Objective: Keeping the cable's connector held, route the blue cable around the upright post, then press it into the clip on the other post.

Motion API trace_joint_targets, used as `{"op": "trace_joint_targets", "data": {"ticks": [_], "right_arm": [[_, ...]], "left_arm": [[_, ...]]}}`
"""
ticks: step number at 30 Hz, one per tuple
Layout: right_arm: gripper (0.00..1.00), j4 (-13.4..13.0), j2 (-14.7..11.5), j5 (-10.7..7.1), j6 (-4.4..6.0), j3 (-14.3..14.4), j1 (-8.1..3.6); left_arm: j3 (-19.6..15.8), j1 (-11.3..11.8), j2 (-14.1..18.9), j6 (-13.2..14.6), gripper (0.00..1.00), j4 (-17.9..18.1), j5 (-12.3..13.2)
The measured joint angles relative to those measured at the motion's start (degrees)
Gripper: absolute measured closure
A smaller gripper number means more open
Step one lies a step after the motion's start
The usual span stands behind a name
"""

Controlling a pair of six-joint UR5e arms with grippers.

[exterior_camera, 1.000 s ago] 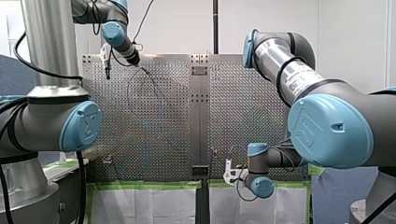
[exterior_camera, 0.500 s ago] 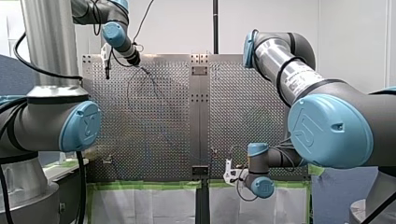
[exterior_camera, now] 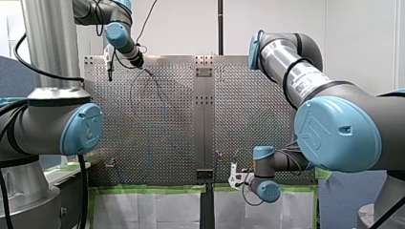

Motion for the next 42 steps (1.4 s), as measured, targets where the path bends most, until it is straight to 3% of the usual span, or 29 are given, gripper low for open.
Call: {"op": "trace_joint_targets", "data": {"ticks": [5,18,42], "right_arm": [[1.0,0.0,-0.01,0.0,0.03,-0.02,-0.01],[1.0,0.0,0.0,0.0,-0.01,0.0,0.0],[1.0,0.0,0.0,0.0,0.01,-0.01,-0.01]], "left_arm": [[0.0,-0.13,0.0,-0.05,0.0,-0.26,-0.34],[0.0,-0.57,-0.08,-0.74,0.0,-1.89,-4.82],[0.0,-0.84,-0.09,-1.07,0.0,-2.12,-6.58]]}}
